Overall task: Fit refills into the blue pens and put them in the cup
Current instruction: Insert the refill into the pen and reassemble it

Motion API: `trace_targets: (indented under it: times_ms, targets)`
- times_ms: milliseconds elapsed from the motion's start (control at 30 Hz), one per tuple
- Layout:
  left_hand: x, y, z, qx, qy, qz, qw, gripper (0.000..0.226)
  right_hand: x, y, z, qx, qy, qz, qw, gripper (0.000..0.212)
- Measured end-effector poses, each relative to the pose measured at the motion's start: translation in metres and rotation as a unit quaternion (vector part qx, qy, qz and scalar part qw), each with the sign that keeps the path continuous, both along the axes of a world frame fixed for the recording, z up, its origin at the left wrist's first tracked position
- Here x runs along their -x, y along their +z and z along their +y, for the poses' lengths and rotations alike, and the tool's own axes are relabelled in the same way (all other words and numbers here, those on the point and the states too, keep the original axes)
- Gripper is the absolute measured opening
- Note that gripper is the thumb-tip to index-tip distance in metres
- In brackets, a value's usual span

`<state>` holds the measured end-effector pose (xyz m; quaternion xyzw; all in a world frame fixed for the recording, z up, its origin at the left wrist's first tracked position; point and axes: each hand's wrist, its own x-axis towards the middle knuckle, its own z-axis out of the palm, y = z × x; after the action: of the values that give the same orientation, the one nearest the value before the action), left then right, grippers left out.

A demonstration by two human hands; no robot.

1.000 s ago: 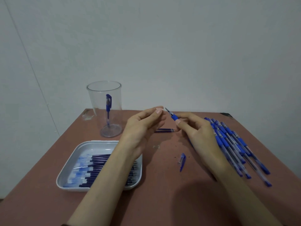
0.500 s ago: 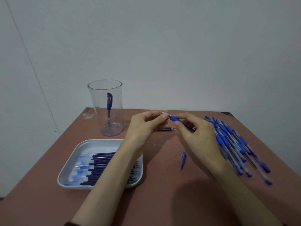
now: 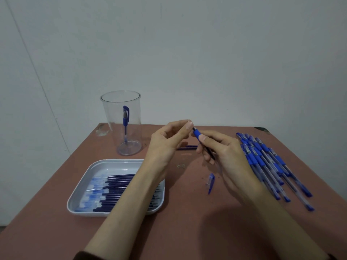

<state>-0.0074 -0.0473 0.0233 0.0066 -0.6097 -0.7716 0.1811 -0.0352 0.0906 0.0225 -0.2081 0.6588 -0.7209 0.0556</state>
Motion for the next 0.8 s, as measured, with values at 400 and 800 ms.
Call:
trace_targets:
  times_ms: [400, 800]
  targets:
    - [-0.0008, 0.0006, -0.0016, 0.008, 0.011, 0.004, 1.0, 0.021, -0.0011, 0.0009, -0.0006, 0.02, 0.016, 0.007, 1.0, 0.019]
    - [-0.0015, 0.0019, 0.0006, 0.006, -0.006, 0.011, 1.0, 0.025, -0.0028, -0.0016, -0.0025, 0.003, 0.023, -0.001, 1.0, 0.019]
